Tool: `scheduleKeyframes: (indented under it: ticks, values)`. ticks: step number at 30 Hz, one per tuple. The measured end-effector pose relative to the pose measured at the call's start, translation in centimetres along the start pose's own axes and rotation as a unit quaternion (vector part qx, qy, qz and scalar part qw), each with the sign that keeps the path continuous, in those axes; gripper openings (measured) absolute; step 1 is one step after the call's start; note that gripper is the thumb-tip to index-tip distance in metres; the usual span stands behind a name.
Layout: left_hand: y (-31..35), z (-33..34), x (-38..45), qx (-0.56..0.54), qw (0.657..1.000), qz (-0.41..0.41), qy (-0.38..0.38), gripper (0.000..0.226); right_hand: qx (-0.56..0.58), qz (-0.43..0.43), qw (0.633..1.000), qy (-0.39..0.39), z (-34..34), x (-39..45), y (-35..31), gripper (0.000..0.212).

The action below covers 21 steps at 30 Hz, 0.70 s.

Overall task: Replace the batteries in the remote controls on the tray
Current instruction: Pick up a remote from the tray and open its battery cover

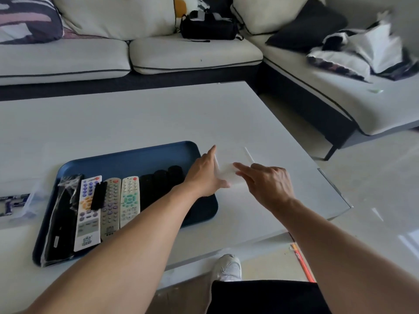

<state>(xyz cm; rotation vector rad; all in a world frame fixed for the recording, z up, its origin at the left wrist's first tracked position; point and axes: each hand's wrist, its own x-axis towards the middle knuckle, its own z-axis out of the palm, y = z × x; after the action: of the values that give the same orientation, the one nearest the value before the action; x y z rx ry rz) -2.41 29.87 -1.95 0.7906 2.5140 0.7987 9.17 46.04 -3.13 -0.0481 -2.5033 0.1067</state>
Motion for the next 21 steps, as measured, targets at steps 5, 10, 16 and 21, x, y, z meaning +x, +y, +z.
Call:
scheduleKeyframes:
  ticks: [5,10,16,21]
  values:
    - [-0.5,-0.2,0.0,-0.014,1.000,-0.005,0.015,0.121,-0.024,-0.025,0.997,0.068,0.4,0.1,-0.6,0.014]
    - [0.1,-1.0,-0.9,-0.025,0.998,0.003,-0.050,0.118,-0.049,0.044,0.992,0.104,-0.1,1.6,-1.2,0.010]
    - [1.2,-0.5,-2.5,-0.024,0.998,0.033,-0.056,0.145,0.040,0.195,0.979,0.036,-1.4,4.4,-2.3,0.030]
    - [1.0,-0.2,-4.1,0.023,0.997,0.073,-0.026,0.145,0.024,0.278,0.953,-0.115,-1.4,5.2,-2.1,0.049]
